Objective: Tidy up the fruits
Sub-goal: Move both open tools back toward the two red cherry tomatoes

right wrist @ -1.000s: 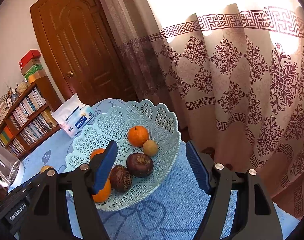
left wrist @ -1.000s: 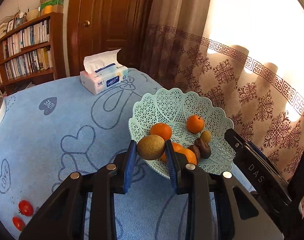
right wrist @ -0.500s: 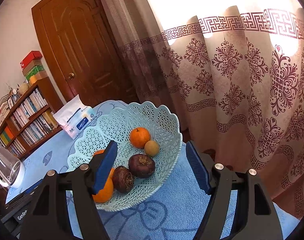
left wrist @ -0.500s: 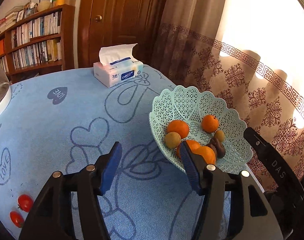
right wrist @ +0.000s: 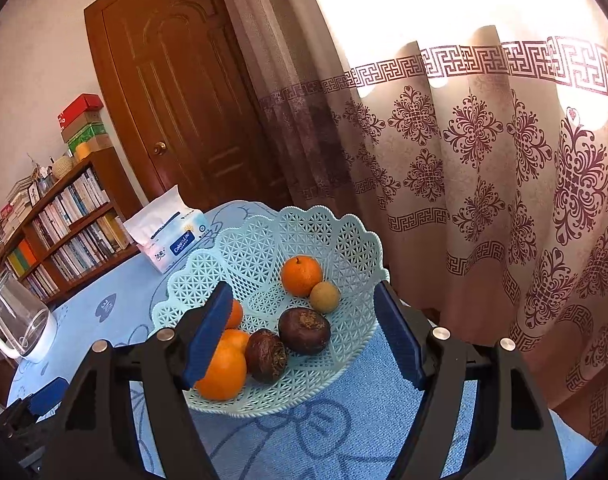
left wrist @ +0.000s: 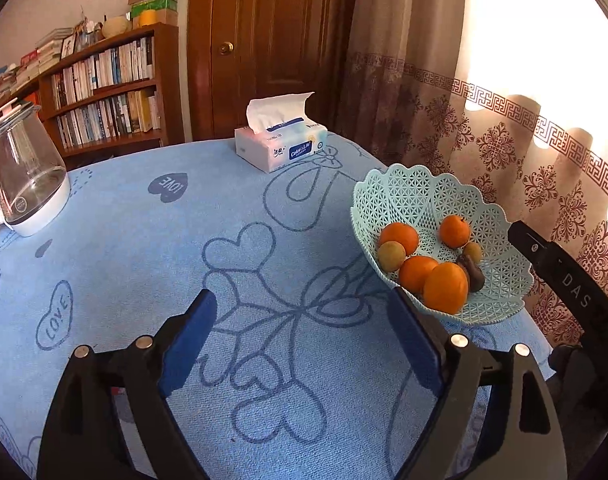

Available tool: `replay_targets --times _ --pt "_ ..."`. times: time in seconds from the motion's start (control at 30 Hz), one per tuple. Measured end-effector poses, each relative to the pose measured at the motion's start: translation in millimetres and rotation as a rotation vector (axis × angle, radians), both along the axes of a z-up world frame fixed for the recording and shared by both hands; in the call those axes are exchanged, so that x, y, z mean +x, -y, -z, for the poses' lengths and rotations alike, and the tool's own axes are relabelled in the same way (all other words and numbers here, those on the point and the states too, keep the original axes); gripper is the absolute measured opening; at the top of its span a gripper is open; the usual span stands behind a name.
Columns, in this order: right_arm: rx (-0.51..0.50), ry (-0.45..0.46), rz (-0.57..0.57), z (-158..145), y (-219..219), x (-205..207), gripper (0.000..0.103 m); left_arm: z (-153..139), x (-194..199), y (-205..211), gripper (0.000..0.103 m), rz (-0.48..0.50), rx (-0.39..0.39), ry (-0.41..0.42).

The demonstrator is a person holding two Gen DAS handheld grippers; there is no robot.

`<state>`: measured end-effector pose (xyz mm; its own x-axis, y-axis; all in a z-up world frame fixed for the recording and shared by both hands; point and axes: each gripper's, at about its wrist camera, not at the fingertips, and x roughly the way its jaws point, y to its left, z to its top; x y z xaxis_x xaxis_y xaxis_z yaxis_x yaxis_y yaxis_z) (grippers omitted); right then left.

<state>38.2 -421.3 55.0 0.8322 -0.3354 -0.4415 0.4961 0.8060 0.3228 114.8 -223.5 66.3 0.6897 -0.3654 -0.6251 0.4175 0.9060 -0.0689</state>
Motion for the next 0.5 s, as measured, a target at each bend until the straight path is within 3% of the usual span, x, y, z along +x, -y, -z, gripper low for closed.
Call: replay_targets --times 0.27,0.5 --pt "-0.081 0.013 -0.080 -5 -23 4 0.080 -6 -13 -24 0.087 -0.039 0.001 0.034" --pt "-0.091 0.008 -0.128 -4 -31 7 0.084 -12 -21 -57 0.089 -0.102 -0.008 0.064"
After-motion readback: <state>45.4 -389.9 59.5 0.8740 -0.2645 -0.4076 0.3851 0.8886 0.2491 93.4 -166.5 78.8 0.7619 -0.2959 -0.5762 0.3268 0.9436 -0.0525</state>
